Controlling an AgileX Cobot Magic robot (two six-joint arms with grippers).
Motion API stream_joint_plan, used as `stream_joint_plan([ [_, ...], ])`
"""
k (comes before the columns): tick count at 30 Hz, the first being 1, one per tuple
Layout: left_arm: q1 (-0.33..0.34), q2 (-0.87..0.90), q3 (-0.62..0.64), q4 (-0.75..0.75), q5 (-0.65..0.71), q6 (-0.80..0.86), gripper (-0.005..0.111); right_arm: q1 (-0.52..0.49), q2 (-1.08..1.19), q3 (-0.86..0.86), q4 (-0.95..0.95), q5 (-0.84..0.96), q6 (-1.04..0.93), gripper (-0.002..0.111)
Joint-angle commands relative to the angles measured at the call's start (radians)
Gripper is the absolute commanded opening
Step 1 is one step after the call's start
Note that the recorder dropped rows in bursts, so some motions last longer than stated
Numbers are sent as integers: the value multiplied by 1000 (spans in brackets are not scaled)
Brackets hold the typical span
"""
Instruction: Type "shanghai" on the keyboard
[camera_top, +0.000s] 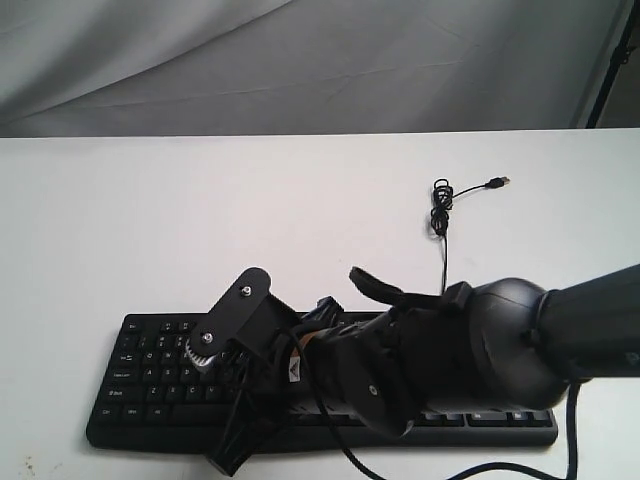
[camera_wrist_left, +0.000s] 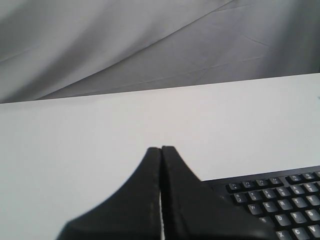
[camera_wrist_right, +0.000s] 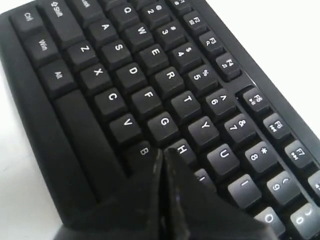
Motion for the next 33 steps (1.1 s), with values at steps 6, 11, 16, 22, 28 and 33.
stream_joint_plan([
  [6, -4, -3, 4, 5, -6, -3, 0, 0, 5, 2, -8, -14, -6, 0],
  [11, -4, -3, 4, 5, -6, -3, 0, 0, 34, 2, -8, -2, -6, 0],
  [16, -4, -3, 4, 5, -6, -3, 0, 0, -5, 2, -16, -2, -10, 0],
  [22, -4, -3, 4, 5, -6, -3, 0, -16, 18, -152, -81, 118, -10, 0],
  [28, -4, -3, 4, 5, -6, -3, 0, -16, 72, -202, -90, 148, -10, 0],
  [33, -4, -3, 4, 5, -6, -3, 0, -24, 72, -202, -102, 154, -12, 0],
])
